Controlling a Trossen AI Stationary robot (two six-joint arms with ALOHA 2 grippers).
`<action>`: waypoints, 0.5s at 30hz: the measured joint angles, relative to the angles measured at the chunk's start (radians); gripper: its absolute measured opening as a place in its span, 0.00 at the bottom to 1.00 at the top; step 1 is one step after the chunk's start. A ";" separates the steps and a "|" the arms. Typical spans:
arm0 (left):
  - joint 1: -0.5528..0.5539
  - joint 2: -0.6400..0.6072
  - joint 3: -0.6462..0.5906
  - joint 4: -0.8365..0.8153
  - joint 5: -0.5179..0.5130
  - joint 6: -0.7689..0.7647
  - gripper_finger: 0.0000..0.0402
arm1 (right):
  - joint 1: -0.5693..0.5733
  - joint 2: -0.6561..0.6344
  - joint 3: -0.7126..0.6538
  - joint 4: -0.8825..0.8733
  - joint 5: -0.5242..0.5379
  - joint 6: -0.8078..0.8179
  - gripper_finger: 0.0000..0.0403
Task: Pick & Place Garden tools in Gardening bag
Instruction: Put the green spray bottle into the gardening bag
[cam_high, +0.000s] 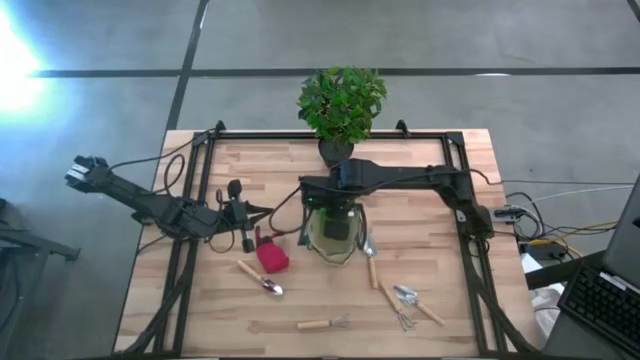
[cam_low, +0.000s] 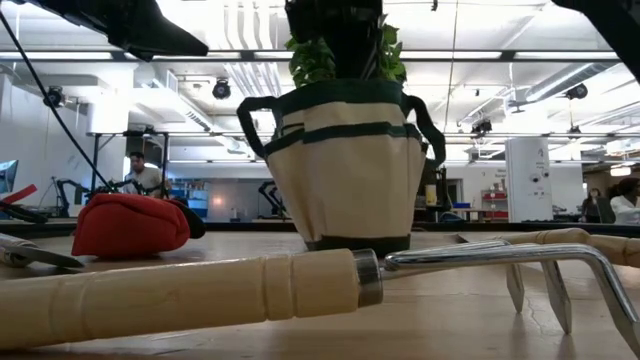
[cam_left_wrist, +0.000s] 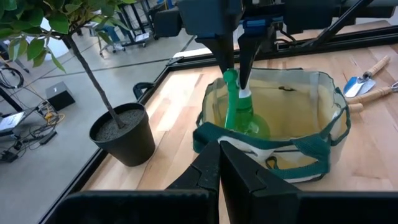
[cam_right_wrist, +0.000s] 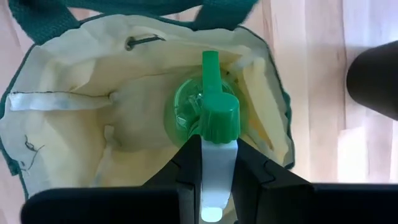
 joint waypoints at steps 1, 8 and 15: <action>0.000 0.000 0.000 0.000 0.000 0.000 0.03 | 0.000 0.002 0.001 -0.008 0.000 0.000 0.11; 0.000 0.000 0.000 0.000 0.000 -0.001 0.03 | 0.000 0.007 -0.006 -0.028 0.002 -0.002 0.11; 0.000 0.000 0.000 0.000 0.000 -0.002 0.03 | -0.002 0.007 -0.013 -0.029 0.000 -0.004 0.11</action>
